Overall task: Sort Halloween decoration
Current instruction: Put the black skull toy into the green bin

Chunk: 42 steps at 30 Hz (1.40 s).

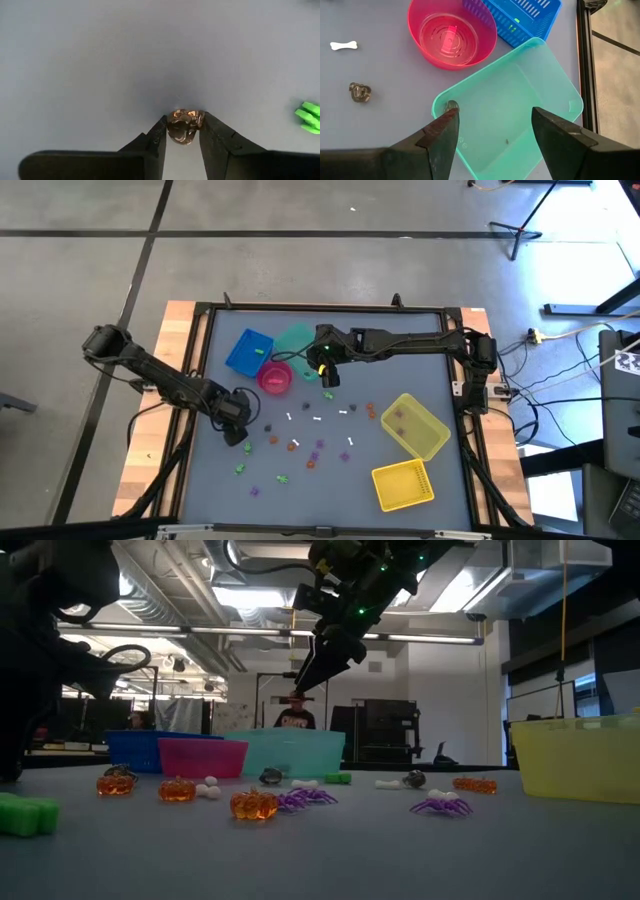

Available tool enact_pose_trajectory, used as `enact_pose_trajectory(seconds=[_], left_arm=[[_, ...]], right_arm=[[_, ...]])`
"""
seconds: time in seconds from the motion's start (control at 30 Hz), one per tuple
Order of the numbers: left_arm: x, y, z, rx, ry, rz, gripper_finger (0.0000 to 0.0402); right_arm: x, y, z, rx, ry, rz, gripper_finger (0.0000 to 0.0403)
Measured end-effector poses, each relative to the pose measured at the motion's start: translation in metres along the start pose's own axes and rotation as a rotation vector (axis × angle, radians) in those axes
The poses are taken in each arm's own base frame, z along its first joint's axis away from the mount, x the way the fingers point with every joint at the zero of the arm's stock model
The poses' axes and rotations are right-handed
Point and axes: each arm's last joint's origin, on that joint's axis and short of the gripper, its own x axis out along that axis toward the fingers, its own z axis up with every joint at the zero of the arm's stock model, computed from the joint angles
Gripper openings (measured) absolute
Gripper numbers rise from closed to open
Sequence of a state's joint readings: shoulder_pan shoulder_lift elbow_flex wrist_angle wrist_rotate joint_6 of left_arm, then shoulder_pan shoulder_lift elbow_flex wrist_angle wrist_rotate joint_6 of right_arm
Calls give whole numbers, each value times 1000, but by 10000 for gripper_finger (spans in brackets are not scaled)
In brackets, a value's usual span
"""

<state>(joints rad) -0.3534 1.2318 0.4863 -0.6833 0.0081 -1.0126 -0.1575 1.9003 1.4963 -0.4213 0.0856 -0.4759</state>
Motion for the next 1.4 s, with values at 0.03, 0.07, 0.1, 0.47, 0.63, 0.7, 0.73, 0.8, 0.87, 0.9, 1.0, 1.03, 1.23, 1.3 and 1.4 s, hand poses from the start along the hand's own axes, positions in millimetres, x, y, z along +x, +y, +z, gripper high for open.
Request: enact_pose_trajectory(seconds=[0.03,0.07,0.1,0.47,0.63,0.7,0.73,0.8,0.87,0.9,1.0,1.03,1.23,1.3,1.4], left_arm=[[-1,-2,1,1,-7,-12,72],[-3,-5,3,1,-16,-15,72],[-5,-7,5,1,-33,-23,72],[-27,-35,31,24,-315,-179,71],[-33,-39,46,-4,-462,-239,71],[-36,-40,54,-10,-544,-247,71],[-38,-39,57,-10,-585,-241,71],[-41,-38,65,-8,-668,-224,71],[-45,-36,72,2,-745,-192,71],[-46,-34,76,8,-779,-174,71],[-52,-29,88,15,-883,-115,71],[-54,-27,92,18,-915,-101,71],[-71,-18,116,45,-1111,-68,71],[-78,-15,123,41,-1185,-69,71],[-87,-10,133,33,-1284,-63,71]], right_arm=[[0,0,0,0,0,0,248],[0,0,0,0,-1,0,248],[0,0,0,0,0,0,248],[0,0,0,0,1,1,248],[-5,0,-2,-4,40,-19,248],[-13,-2,-2,-5,52,-41,248],[-17,-2,-3,-7,65,-35,248],[-27,-4,-2,-7,70,-33,248],[-37,-4,-3,-8,81,-28,248],[-43,-5,-2,-8,79,-26,248],[-58,-5,-4,-9,92,-13,248],[-61,-5,-4,-10,99,-10,248],[-73,-3,-11,-18,162,24,248],[-74,-2,-13,-21,190,38,248],[-75,-1,-16,-25,219,53,248]])
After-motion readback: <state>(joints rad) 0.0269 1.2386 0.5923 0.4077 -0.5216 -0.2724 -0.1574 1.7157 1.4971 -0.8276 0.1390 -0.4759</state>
